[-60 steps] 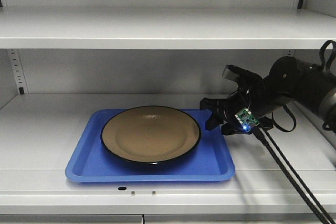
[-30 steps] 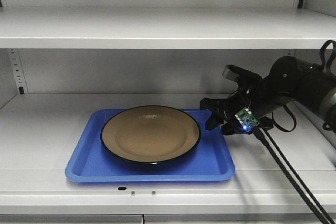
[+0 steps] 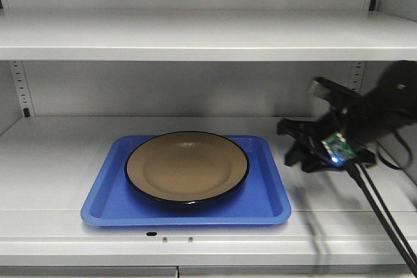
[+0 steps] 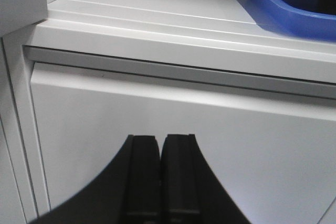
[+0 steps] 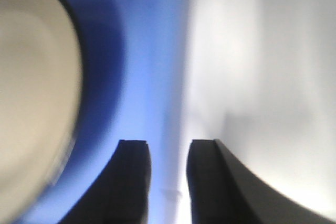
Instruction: Place disk in tray to left cabinet
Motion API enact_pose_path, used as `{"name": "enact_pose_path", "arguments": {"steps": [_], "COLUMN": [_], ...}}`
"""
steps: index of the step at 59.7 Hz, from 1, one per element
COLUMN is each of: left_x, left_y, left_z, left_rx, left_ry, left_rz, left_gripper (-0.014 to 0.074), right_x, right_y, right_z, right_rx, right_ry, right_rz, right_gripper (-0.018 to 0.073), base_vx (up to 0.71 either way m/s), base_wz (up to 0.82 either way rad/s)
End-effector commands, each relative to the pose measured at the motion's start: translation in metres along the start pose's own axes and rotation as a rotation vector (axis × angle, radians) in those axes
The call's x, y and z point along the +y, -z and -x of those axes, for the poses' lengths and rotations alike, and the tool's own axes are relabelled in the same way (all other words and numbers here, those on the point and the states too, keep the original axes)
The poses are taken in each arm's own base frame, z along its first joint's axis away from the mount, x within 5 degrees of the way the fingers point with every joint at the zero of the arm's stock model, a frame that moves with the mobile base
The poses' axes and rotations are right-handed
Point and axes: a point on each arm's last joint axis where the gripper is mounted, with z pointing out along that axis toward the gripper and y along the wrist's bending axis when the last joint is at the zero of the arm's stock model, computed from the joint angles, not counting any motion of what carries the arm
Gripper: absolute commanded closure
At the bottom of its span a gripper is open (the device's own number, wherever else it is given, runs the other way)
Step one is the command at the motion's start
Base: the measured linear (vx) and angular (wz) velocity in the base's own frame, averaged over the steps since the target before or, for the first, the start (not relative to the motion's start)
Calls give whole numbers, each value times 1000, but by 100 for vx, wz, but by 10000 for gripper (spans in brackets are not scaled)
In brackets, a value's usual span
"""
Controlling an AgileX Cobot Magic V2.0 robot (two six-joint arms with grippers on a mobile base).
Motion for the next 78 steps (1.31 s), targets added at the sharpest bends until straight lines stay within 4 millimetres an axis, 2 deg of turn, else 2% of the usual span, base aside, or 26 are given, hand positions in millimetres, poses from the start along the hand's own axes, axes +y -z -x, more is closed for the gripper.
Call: {"name": "enact_pose_path", "arguments": {"steps": [1, 9, 21, 31, 38, 44, 51, 61, 78], "left_x": [0, 0, 0, 0, 0, 0, 0, 0, 0], "left_y": [-1, -1, -1, -1, -1, -1, -1, -1, -1], "left_z": [1, 1, 1, 1, 1, 1, 1, 1, 1], "left_rx": [-62, -62, -62, -62, -62, -62, -62, -62, -62], "left_ry": [8, 8, 8, 8, 8, 8, 8, 8, 8], "left_rz": [-1, -1, -1, -1, -1, -1, -1, -1, -1], "left_gripper": [603, 603, 603, 603, 603, 603, 603, 603, 603], "right_x": [3, -7, -30, -53, -68, -79, -94, -105, -105], "right_y": [41, 69, 106, 113, 113, 114, 103, 90, 92], "right_z": [-11, -54, -141, -212, -257, -288, -321, -351, -353], "right_rx": [-148, -307, -530, -655, -770, -874, -934, -1010, -1019], "right_ry": [-3, -8, 104, 270, 398, 387, 343, 315, 310], "right_rz": [21, -10, -109, -194, -241, -255, -279, -257, -256], "right_gripper": [337, 391, 485, 568, 571, 568, 568, 568, 568], "base_vx": [0, 0, 0, 0, 0, 0, 0, 0, 0], "base_wz": [0, 0, 0, 0, 0, 0, 0, 0, 0]}}
